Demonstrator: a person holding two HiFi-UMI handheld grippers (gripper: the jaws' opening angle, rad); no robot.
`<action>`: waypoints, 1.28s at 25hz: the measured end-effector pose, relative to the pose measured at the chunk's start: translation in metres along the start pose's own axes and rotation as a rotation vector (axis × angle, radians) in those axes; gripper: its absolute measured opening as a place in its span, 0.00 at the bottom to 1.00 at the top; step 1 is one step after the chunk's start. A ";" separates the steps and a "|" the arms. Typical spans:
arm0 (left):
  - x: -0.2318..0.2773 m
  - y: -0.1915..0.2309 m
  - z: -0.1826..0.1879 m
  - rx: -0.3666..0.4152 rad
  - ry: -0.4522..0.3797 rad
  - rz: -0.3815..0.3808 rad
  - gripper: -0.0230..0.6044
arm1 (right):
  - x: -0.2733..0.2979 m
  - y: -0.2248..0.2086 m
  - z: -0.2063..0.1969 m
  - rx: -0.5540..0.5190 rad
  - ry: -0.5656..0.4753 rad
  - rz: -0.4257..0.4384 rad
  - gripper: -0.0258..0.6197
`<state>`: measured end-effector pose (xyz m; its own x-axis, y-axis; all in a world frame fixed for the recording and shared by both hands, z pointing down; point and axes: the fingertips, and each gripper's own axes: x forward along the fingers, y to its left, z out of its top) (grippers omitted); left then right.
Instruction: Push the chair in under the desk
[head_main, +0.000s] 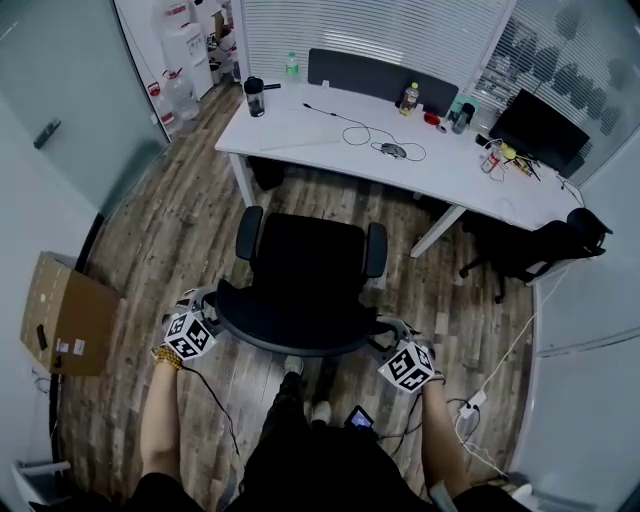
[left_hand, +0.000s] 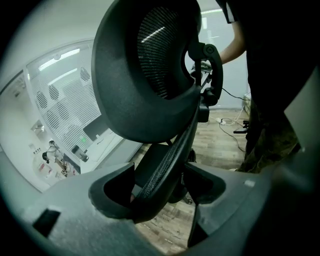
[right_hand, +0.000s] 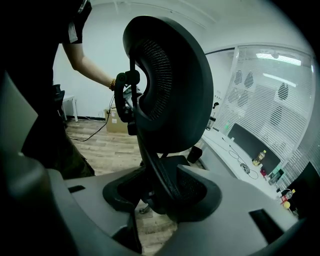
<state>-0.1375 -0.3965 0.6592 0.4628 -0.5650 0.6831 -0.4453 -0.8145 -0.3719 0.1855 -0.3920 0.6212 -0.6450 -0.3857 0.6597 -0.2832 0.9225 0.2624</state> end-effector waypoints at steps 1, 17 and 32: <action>0.002 0.006 -0.002 0.002 0.001 -0.003 0.53 | 0.003 -0.003 0.002 0.002 0.002 0.001 0.32; 0.027 0.071 -0.009 0.046 -0.016 -0.027 0.53 | 0.043 -0.046 0.019 0.050 0.053 -0.002 0.32; 0.042 0.104 -0.005 0.080 -0.076 -0.008 0.55 | 0.057 -0.066 0.023 0.094 0.065 -0.028 0.32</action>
<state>-0.1679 -0.5042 0.6523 0.5245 -0.5642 0.6376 -0.3798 -0.8253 -0.4178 0.1514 -0.4753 0.6251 -0.5893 -0.4068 0.6980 -0.3679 0.9043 0.2164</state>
